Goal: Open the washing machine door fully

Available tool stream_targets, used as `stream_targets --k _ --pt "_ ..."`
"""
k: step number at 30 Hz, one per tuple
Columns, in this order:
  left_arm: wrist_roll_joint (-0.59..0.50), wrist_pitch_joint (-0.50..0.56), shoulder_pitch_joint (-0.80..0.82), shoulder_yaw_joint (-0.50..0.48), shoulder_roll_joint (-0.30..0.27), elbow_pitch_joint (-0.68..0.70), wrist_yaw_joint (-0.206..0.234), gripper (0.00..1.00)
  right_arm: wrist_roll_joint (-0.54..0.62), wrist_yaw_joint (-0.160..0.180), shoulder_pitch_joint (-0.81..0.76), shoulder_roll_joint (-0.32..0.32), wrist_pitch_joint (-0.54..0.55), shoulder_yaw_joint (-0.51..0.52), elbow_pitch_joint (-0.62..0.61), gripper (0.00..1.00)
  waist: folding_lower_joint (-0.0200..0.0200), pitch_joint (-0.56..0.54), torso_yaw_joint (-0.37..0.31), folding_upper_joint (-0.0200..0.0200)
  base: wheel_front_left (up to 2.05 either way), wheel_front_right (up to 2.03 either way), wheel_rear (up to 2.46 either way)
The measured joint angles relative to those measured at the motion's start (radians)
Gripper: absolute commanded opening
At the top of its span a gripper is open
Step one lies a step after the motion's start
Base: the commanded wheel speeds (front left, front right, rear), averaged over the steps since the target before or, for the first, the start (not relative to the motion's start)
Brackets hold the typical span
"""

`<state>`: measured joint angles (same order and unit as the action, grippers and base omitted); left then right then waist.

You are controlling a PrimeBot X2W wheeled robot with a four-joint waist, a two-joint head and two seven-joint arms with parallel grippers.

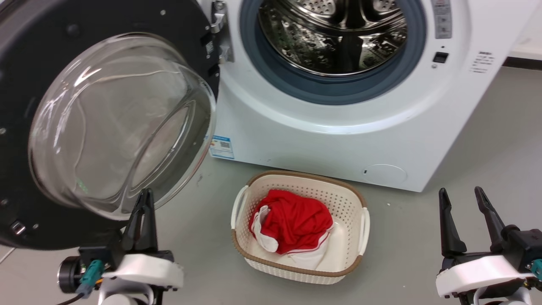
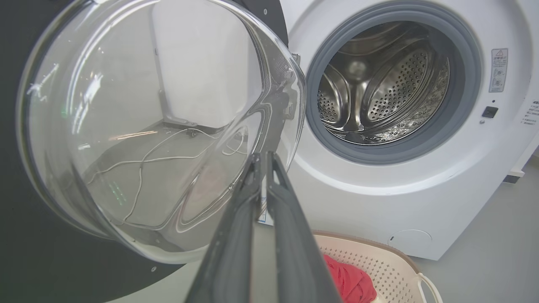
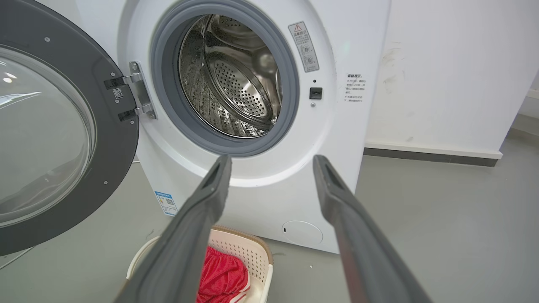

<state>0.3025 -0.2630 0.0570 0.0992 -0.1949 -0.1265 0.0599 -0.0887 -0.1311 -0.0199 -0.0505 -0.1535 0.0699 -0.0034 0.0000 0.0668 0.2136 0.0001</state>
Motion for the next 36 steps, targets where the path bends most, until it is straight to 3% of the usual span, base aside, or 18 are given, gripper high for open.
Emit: stream_targets --k 3,5,6,17,36 --pt "-0.010 0.000 0.030 0.028 0.018 -0.020 -0.017 0.59 0.000 0.000 0.000 0.000 -0.004 0.003 0.006 1.00 0.0000 -0.006 -0.039 0.0000 0.00 0.00 0.00" --pt "-0.015 0.000 0.048 0.037 0.023 -0.036 -0.026 0.97 0.000 0.000 0.000 0.000 -0.006 0.005 0.010 1.00 0.0000 -0.010 -0.065 0.0000 0.00 0.00 0.00" --pt "-0.019 0.000 0.055 0.040 0.025 -0.040 -0.026 1.00 0.000 0.000 0.000 0.000 -0.008 0.006 0.012 1.00 0.0000 -0.011 -0.079 0.0000 0.00 0.00 0.00" --pt "-0.062 0.000 0.091 0.052 0.036 -0.090 -0.016 1.00 -0.005 0.000 -0.003 0.000 -0.022 -0.009 0.032 1.00 0.0000 -0.014 -0.188 0.0000 0.00 0.00 0.00" --pt "-0.082 0.000 0.097 0.025 0.047 -0.084 -0.016 1.00 -0.007 0.000 0.012 0.000 -0.026 -0.012 0.041 1.00 0.0000 0.009 -0.195 0.0000 0.00 0.00 0.00"
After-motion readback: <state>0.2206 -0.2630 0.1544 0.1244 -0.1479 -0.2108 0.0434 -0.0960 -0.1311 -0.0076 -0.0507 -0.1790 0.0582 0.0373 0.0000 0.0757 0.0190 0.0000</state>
